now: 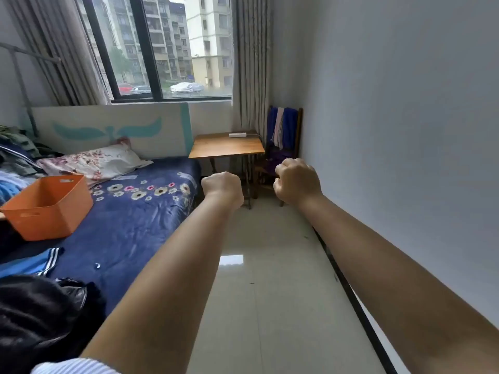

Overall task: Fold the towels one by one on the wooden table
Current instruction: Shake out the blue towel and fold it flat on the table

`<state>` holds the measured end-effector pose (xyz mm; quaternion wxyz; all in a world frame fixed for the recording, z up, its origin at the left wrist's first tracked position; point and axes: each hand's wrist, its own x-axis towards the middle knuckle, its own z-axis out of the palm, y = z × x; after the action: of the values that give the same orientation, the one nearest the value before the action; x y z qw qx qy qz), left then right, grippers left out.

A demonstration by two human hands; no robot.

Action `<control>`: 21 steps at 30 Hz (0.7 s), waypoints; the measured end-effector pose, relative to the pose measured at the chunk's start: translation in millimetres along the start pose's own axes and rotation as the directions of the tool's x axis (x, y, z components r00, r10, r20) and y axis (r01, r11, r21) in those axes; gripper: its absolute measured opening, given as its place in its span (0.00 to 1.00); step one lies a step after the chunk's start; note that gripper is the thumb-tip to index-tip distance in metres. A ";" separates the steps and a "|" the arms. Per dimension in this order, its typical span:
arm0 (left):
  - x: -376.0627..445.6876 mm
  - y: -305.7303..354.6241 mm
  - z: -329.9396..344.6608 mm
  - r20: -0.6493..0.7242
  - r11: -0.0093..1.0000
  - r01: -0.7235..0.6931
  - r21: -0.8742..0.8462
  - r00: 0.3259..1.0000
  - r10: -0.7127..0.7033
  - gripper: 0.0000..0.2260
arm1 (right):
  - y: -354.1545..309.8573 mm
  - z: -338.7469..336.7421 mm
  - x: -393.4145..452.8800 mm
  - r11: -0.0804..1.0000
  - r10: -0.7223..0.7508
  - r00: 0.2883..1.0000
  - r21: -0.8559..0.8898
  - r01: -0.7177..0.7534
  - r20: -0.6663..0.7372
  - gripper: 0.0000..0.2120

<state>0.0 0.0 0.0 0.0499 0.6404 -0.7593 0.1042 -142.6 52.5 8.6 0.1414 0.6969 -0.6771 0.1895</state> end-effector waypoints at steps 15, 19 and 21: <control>314.8 -14.0 96.6 0.105 0.999 -0.033 -0.027 0.994 0.035 0.09 | 78.5 178.5 270.5 0.996 0.089 0.990 -0.037 -0.085 0.113 0.14; 415.2 -0.5 109.1 0.112 0.998 -0.024 -0.066 0.993 0.032 0.10 | 118.1 218.7 363.1 0.998 0.056 0.995 -0.006 -0.056 0.081 0.13; 468.4 7.0 113.5 0.120 0.997 -0.014 -0.080 0.992 0.024 0.09 | 138.4 239.1 411.5 0.999 0.051 0.996 0.009 -0.052 0.080 0.13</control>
<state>-82.2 -474.8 -13.1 0.0281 0.6357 -0.7706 0.0357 -258.6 -428.2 -24.5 0.1056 0.6870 -0.6988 0.1689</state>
